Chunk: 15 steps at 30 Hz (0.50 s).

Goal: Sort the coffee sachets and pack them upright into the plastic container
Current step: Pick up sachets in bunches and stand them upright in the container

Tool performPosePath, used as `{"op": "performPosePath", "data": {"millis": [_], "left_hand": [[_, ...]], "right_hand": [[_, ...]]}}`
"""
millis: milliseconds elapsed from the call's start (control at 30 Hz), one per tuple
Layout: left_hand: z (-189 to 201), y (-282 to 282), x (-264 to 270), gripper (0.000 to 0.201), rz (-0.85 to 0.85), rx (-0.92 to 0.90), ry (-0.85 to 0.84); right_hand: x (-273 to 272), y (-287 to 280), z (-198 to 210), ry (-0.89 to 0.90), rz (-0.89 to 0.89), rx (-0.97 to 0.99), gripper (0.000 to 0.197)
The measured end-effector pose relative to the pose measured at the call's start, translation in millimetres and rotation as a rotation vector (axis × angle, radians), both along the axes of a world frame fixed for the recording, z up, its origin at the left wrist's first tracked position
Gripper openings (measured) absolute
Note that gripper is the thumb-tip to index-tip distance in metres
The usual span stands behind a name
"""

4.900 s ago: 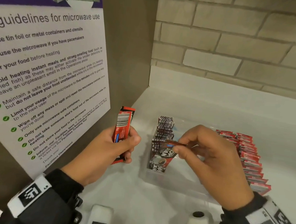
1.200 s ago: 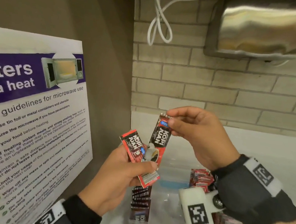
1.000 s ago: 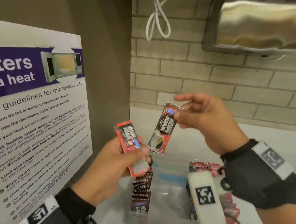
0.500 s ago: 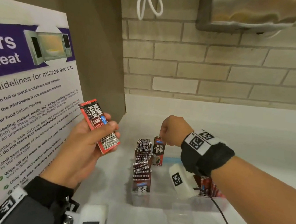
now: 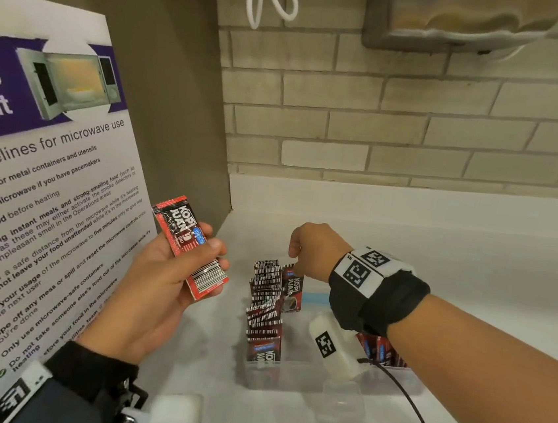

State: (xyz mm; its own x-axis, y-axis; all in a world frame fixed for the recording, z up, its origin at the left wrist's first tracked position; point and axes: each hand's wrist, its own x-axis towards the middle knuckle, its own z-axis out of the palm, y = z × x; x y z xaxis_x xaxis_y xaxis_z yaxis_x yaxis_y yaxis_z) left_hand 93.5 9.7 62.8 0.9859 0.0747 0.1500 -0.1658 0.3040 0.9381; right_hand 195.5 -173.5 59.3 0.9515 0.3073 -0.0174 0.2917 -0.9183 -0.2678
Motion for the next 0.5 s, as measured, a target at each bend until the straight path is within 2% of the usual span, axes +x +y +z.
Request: {"op": "performPosePath", "data": {"millis": [100, 200, 233, 300, 333, 433, 500], "left_hand": [[-2.5, 0.0, -0.7, 0.022, -0.009, -0.017, 0.022], [-4.6, -0.7, -1.3, 0.042, -0.033, -0.017, 0.024], [-4.3, -1.8, -1.7, 0.04, -0.034, -0.024, 0.03], [-6.6, -2.1, 0.1, 0.013, -0.038, -0.062, 0.051], [-7.0, -2.6, 1.8, 0.008, -0.035, -0.09, 0.07], [-5.7, -4.7, 5.6, 0.021, -0.06, -0.176, 0.112], [-2.8, -7.8, 7.8, 0.023, -0.079, -0.209, 0.124]], "right_hand": [[-0.5, -1.0, 0.8, -0.009, 0.002, -0.003, 0.028], [-2.6, -1.5, 2.5, -0.002, 0.004, -0.017, 0.028], [-3.6, -2.0, 3.7, 0.004, 0.009, -0.023, 0.029], [-5.9, -3.3, 7.6, 0.012, 0.015, -0.032, 0.031], [-7.1, -4.3, 10.6, 0.009, 0.017, -0.035, 0.031], [-13.5, -9.3, 23.7, -0.055, 0.017, -0.011, 0.034], [-20.4, -12.7, 33.3, -0.126, 0.032, 0.09, 0.032]]}}
